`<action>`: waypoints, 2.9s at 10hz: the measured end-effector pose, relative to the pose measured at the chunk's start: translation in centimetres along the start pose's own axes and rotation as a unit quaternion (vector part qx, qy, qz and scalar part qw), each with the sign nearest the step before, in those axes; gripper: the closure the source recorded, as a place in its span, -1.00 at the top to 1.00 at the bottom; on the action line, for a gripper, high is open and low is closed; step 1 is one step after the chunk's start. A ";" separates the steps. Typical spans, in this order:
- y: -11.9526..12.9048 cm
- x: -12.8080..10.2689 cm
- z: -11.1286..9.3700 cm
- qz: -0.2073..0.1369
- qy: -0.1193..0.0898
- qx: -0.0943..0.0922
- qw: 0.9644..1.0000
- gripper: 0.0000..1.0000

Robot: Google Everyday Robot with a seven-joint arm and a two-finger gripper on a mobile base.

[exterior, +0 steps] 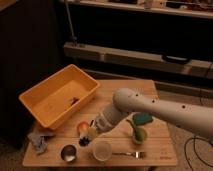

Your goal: Place brush in metal cup

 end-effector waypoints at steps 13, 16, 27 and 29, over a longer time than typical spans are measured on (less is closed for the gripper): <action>7.8 -1.7 4.4 -0.075 0.070 -0.025 0.994 -1.00; 7.8 -1.7 4.4 -0.074 0.070 -0.025 0.995 -1.00; 6.7 -2.0 6.4 -0.065 0.054 -0.045 0.995 -1.00; 6.2 -2.0 6.7 -0.061 0.047 -0.052 0.996 -1.00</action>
